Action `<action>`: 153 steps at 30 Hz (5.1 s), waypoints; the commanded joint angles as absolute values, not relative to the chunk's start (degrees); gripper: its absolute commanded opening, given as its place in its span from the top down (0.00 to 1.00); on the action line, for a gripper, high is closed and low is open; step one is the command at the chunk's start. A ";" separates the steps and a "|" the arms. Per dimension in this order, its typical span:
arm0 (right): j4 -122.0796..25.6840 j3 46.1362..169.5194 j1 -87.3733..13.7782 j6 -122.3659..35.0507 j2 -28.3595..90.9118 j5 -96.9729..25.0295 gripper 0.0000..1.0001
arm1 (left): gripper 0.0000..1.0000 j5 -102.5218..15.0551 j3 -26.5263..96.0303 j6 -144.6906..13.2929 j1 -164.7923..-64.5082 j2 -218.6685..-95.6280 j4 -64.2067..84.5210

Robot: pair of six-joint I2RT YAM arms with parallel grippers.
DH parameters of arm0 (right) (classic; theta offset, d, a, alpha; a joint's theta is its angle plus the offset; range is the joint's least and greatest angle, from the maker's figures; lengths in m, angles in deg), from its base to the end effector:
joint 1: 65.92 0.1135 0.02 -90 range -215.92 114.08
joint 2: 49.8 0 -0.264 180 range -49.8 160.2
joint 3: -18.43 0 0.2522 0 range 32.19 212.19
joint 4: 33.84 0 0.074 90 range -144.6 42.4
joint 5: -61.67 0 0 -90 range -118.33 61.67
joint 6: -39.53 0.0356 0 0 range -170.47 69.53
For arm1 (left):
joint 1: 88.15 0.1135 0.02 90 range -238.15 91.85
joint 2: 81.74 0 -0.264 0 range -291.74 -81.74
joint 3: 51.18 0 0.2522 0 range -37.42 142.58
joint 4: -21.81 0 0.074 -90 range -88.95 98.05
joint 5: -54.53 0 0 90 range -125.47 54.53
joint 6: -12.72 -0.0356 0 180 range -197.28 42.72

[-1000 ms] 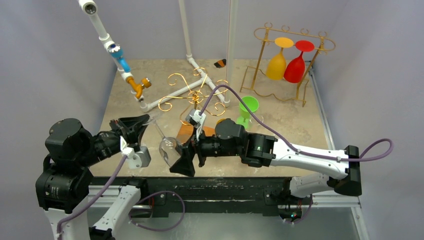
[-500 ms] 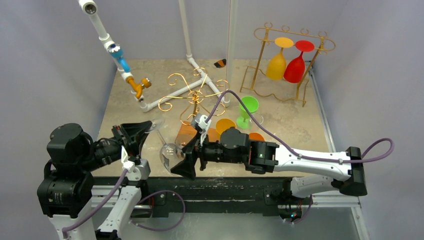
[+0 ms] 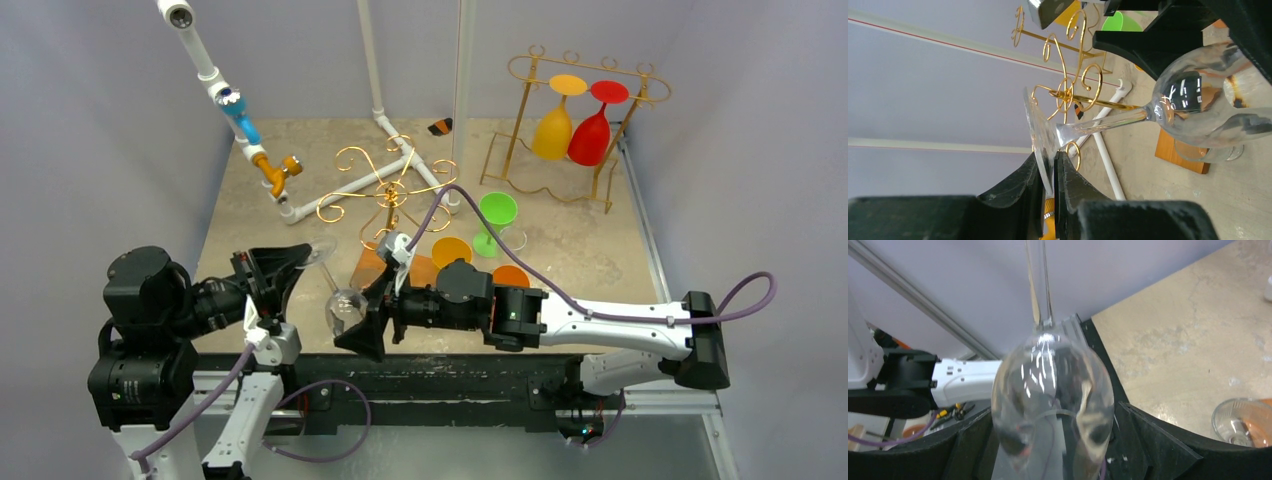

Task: Place the wine glass upside down on the wine glass rack
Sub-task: Turn the wine glass upside down at the wine rack.

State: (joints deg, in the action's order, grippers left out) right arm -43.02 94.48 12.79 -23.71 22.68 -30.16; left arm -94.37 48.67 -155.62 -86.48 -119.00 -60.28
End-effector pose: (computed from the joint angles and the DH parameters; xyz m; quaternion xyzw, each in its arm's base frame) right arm 0.0579 0.2957 0.3702 -0.3341 0.6612 0.5416 0.3972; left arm 0.0140 -0.0301 0.4664 0.6637 0.3818 0.0155 0.6431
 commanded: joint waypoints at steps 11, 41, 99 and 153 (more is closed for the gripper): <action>-33.01 92.03 13.09 -22.42 23.31 -27.09 0.29 | 1.00 -101.74 45.73 -157.74 -85.25 -117.08 -54.29; -27.18 75.35 11.29 -28.23 8.56 -3.99 0.71 | 0.22 -96.96 38.27 -145.82 -85.25 -114.70 -47.59; -14.74 74.26 9.34 -37.03 16.55 -9.24 0.76 | 0.68 -92.54 23.85 -143.10 -85.25 -122.32 -29.56; -87.30 92.75 9.75 -4.45 -2.31 14.91 0.10 | 0.10 -85.01 31.74 -132.80 -85.23 -121.23 -36.81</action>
State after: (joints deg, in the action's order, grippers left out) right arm -65.56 86.96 9.78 -15.56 -0.81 5.89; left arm -86.61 28.86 -138.82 -85.54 -121.66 -37.29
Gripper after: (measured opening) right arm 0.912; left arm 0.892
